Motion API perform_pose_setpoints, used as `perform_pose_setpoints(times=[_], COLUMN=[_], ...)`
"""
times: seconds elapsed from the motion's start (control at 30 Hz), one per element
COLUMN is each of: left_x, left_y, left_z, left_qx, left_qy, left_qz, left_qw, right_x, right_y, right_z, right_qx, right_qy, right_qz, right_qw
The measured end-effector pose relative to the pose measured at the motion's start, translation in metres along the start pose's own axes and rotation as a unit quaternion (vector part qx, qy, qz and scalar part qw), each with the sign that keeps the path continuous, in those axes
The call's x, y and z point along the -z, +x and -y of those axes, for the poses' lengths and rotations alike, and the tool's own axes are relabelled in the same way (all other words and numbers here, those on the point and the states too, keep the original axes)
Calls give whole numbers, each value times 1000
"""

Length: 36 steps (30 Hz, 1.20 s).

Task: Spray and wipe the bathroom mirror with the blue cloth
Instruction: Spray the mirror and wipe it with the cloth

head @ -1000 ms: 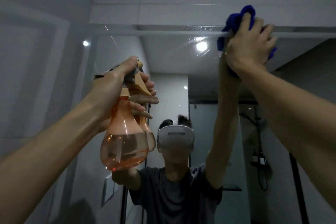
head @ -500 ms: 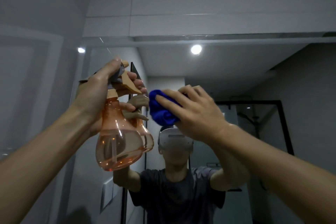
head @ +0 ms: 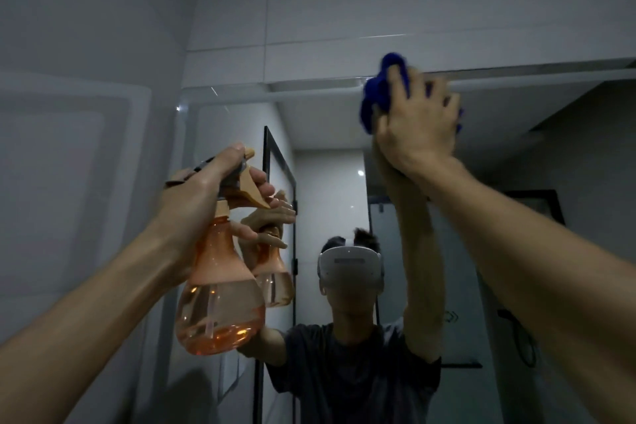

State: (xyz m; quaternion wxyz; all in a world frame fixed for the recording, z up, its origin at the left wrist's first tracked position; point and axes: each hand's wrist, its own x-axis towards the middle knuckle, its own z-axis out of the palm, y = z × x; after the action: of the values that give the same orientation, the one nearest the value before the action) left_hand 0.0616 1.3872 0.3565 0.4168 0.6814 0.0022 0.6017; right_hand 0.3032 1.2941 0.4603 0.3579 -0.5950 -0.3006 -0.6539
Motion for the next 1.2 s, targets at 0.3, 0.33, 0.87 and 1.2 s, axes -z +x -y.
perform_pose_setpoints(times=[0.3,0.33,0.87,1.2], left_x=[38,40,61,85], left_y=[-20,-24,-51,-57], left_z=[12,14,3,-1], left_qx=[52,60,80,61], left_qy=[76,87,1,-98], left_qz=[-101,-124,-193,-120], left_qw=[991,987,978,986], right_x=[-4,-3,1,-12], right_y=[-99,-102,-113,-81], right_z=[60,60,66,150], right_qx=[255,254,218,169], right_qy=[24,23,33,60], right_qz=[59,66,43,21], right_qw=[965,965,974,983])
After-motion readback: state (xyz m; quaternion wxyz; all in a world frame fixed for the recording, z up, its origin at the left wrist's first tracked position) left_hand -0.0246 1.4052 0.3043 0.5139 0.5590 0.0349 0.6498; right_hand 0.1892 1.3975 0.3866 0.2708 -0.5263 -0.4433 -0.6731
